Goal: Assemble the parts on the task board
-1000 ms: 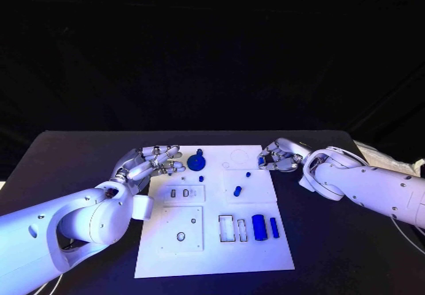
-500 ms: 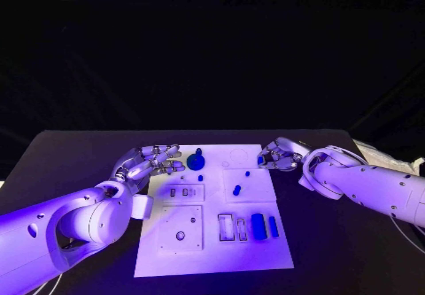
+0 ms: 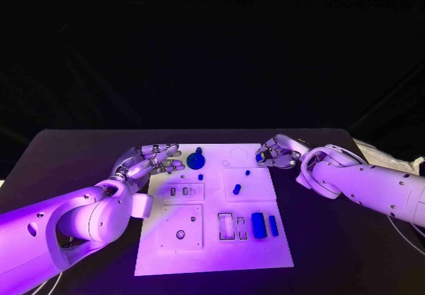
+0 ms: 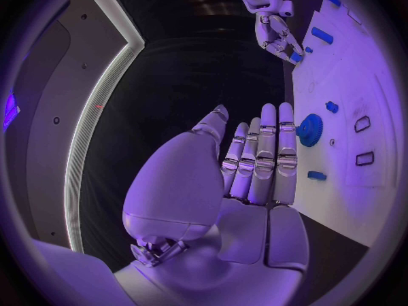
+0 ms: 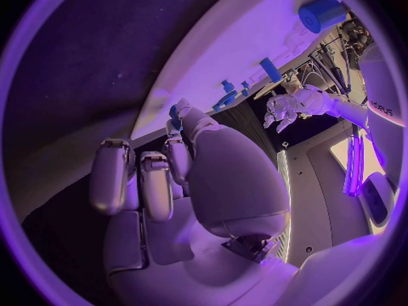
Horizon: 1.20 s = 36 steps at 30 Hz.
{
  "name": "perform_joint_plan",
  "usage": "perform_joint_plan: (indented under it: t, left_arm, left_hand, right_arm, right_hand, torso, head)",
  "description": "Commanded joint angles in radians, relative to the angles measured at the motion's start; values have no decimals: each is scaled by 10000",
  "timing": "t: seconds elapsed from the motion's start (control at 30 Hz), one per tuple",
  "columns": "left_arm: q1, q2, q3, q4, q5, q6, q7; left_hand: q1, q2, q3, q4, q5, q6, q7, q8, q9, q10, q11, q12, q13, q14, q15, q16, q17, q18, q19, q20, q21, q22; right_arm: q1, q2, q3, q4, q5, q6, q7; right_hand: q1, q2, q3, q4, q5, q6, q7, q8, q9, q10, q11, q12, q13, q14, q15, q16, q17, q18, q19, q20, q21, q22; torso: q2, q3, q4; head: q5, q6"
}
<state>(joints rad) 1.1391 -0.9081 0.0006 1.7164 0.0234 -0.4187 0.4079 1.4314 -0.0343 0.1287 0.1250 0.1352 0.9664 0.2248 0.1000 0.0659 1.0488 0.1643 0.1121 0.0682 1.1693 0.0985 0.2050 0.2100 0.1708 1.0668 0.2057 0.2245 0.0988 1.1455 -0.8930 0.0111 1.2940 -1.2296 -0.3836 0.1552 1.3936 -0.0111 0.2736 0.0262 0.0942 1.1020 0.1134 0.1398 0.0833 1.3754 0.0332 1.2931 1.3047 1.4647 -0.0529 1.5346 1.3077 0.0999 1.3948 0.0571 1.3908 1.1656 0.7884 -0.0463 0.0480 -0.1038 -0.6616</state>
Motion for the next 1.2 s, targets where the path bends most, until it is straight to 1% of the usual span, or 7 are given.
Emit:
perform_joint_plan:
  t: [0.03,0.2,0.3,0.6,0.83,0.97,1.2]
  left_arm:
    - [7,12,5,-4,-67,200,51]
    - [7,7,5,-49,-68,207,50]
    - [6,26,5,-133,-68,225,49]
    - [4,132,5,-504,-68,255,82]
    - [2,200,4,-672,-67,169,48]
    - [1,192,4,-701,-59,119,36]
    - [1,203,4,-716,-55,156,38]
  left_hand:
    - [91,9,-16,-50,-36,-2,30,-63,-3,1,2,-39,-11,2,36,-42,16,104,49,9,-61,-12]
    - [91,9,-16,-50,-36,-2,30,-63,-3,1,2,-39,-11,2,36,-42,16,104,49,9,-61,-12]
    - [91,9,-16,-50,-36,-2,30,-63,-3,1,2,-39,-11,2,36,-42,16,104,49,9,-61,-12]
    - [91,9,-16,-50,-36,-2,30,-63,-3,1,2,-39,-11,2,36,-42,16,104,49,9,-61,-12]
    - [79,23,3,-65,-34,-8,35,-71,-4,-6,6,-51,-14,1,38,-55,32,102,57,8,-71,-18]
    - [72,38,12,-65,-39,-6,35,-72,-4,-5,6,-53,-14,4,38,-57,38,102,61,8,-74,-19]
    - [68,39,13,-65,-43,-6,36,-73,-4,-5,7,-54,-14,4,38,-58,40,101,62,8,-75,-20]
  right_arm:
    - [60,-42,43,361,529,-613,-435]
    - [203,-75,69,1055,825,-657,-1354]
    - [248,44,73,1492,672,-573,-2003]
    - [198,1203,-55,2468,-1213,-85,-3485]
    - [-56,2153,-202,2528,-2169,21,-4311]
    - [-246,2503,-240,2454,-2352,32,-4504]
    - [-468,2865,-283,2314,-2569,171,-4654]
  right_hand:
    - [-5,311,78,42,25,437,-294,316,245,358,-286,-109,-51,927,-86,38,1996,-193,-38,-92,16,-42]
    - [-247,325,100,124,65,361,-284,312,254,295,-280,-233,-138,903,-88,-22,1885,-172,-89,-108,-38,-159]
    - [-394,309,96,172,102,330,-281,313,261,274,-278,-278,-164,890,-88,-56,1825,-173,-88,-111,-41,-160]
    - [-689,260,100,270,241,279,-275,319,275,246,-273,-349,-196,875,-87,-97,1756,-167,-100,-112,-63,-193]
    - [-768,206,190,229,501,216,-269,303,279,112,-275,-615,-402,859,-92,-145,1676,-153,-128,-115,-103,-268]
    - [-833,160,191,235,546,189,-252,289,276,105,-262,-640,-413,854,-85,-161,1651,-148,-140,-112,-120,-299]
    - [-913,116,177,254,574,188,-245,289,279,109,-254,-650,-414,851,-79,-170,1636,-147,-143,-105,-128,-312]
  torso:
    - [-11,-17,10]
    - [-31,-25,-18]
    - [-87,-54,-23]
    - [-225,-89,44]
    - [-303,-159,158]
    - [-315,-201,177]
    - [-303,-178,175]
  head:
    - [14,-18]
    - [80,-7]
    - [144,-53]
    - [377,-257]
    - [343,-365]
    - [393,-415]
    - [465,-455]
